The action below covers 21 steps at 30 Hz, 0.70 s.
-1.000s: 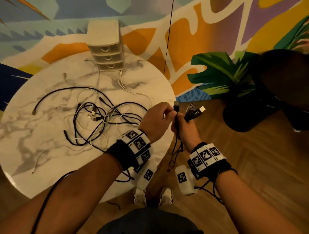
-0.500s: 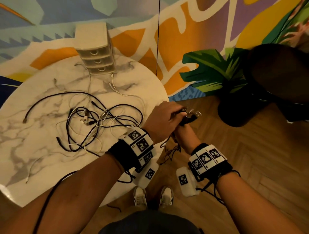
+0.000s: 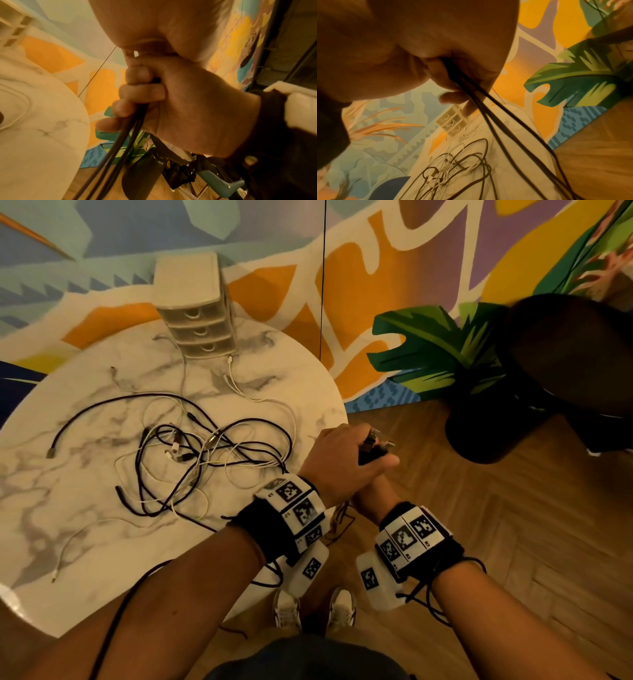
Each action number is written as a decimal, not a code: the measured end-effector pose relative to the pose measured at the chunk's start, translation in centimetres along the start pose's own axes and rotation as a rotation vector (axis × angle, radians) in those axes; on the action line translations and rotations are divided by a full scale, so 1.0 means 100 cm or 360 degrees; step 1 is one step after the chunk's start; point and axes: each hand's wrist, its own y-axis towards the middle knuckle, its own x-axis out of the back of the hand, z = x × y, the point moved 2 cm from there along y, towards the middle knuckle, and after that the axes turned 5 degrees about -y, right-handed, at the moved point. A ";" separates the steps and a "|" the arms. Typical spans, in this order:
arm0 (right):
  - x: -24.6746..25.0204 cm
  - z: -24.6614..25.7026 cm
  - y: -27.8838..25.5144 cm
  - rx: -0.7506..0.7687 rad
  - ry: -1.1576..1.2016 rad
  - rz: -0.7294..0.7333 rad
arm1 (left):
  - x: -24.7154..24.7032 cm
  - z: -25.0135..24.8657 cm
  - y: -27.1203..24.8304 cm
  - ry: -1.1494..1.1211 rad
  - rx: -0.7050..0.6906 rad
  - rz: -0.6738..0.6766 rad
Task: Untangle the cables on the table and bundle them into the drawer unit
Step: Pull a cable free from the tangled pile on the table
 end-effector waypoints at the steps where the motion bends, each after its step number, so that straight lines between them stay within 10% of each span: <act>1: 0.001 -0.003 0.001 -0.0005 0.0095 0.0019 | -0.002 -0.001 0.001 0.0033 -0.0006 -0.0068; 7: 0.000 -0.016 0.005 -0.0018 0.0274 -0.0142 | 0.006 -0.018 0.006 -0.0840 -0.0090 -0.0293; 14: 0.008 -0.027 0.006 -0.0066 0.0404 -0.0326 | -0.008 -0.018 0.014 -0.0523 0.0227 -0.0187; 19: 0.011 -0.067 0.007 -0.0332 0.0436 -0.0327 | 0.007 -0.037 0.027 -0.1451 0.0359 -0.0132; 21: 0.015 -0.101 0.004 -0.0577 0.0349 -0.0303 | 0.017 -0.043 0.027 -0.1024 0.0238 -0.0173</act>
